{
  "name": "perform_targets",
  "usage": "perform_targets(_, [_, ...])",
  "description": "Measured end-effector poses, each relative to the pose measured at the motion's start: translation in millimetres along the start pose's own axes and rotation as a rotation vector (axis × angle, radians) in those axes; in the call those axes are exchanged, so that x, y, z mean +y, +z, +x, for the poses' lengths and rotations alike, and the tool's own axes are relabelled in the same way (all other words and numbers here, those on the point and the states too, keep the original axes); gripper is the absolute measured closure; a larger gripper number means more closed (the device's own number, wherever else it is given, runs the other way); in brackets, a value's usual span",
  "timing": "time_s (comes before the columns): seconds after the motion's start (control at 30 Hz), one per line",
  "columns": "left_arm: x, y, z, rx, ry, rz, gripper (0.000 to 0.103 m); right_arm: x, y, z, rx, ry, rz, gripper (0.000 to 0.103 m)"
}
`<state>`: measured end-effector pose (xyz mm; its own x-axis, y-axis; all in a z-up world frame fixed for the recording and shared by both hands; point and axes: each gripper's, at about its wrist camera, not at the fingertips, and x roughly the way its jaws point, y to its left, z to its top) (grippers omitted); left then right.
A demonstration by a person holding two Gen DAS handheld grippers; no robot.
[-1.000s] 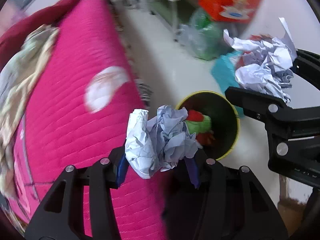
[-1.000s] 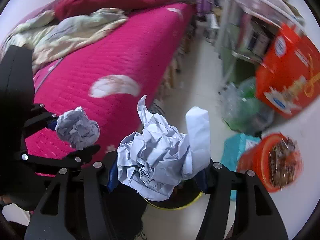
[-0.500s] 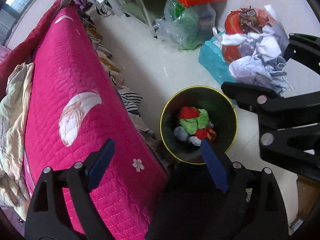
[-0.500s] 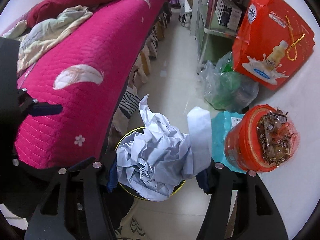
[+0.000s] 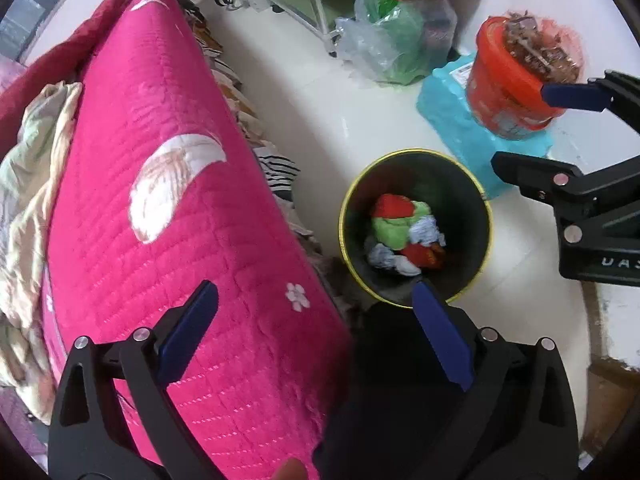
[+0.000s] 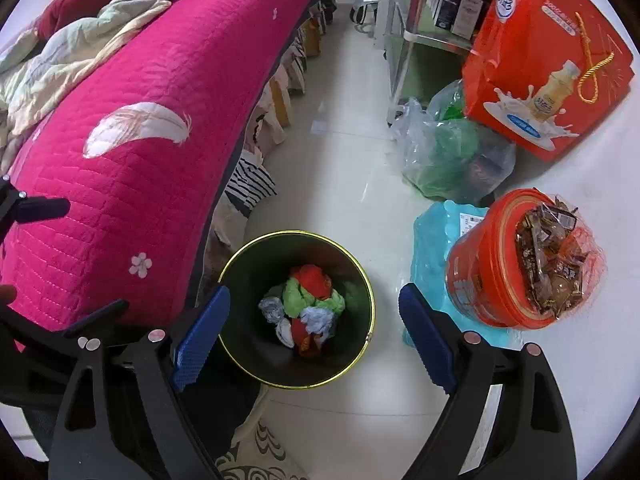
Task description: Collect trash
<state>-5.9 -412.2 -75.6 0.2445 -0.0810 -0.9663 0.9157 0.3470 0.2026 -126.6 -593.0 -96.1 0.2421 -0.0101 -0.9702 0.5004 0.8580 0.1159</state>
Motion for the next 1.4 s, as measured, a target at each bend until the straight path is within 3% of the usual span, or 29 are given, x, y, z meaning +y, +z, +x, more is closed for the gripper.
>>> perform_targets(0.3, [-16, -11, -22, -0.034, -0.148, 0.004, 0.008, -14, -25, -10, 0.012, -0.03, 0.057, 0.018])
perform_targets(0.53, [-31, -14, -32, -0.059, -0.192, 0.021, 0.007, -19, -38, -12, 0.021, -0.031, 0.07, 0.018])
perform_targets(0.97, [-51, -16, -27, -0.062, -0.137, 0.062, 0.007, -25, -52, -14, 0.025, -0.03, 0.072, 0.017])
perform_targets(1.4, [-51, -15, -20, -0.036, -0.159, 0.041, 0.007, -25, -56, -11, 0.03, -0.056, 0.062, 0.015])
